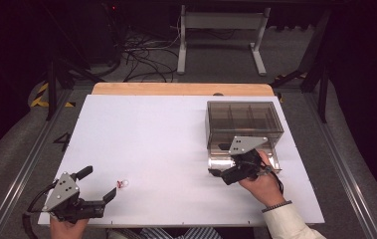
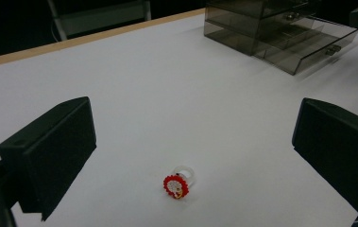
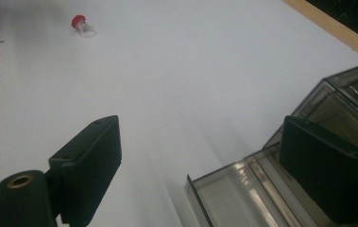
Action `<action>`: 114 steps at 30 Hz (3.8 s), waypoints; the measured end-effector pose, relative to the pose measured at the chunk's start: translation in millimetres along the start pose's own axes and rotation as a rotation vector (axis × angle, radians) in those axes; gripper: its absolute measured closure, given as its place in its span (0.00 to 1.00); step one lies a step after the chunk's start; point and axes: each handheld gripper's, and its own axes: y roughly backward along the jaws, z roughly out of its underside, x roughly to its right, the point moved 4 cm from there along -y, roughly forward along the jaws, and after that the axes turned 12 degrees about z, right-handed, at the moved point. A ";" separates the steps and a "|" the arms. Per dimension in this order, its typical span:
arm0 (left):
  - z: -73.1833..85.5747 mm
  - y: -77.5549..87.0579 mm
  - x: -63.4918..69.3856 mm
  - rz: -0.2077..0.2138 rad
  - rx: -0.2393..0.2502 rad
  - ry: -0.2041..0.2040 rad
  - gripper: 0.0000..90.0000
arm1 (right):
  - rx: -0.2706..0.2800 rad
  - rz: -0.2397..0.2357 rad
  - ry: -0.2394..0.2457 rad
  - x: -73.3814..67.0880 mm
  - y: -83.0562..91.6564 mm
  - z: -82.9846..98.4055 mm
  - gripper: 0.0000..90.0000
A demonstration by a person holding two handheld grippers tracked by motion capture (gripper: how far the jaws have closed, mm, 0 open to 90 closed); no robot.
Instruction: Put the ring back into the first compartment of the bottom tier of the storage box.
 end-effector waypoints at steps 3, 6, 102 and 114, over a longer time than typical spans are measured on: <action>1.0 2.4 0.4 -0.004 0.002 0.005 0.01 | 0.000 -0.019 0.009 -3.3 -5.9 -6.3 0.15; 2.1 4.6 0.8 -0.009 0.002 0.009 0.01 | 0.007 -0.030 0.024 -6.6 -11.5 -14.2 0.14; 7.8 27.2 -0.4 -0.035 0.056 0.061 0.02 | 0.027 -0.359 0.086 -122.1 -155.4 -89.9 0.32; 11.0 33.3 1.0 -0.052 0.061 0.067 0.02 | 0.003 -0.388 0.105 -135.9 -173.5 -92.5 0.32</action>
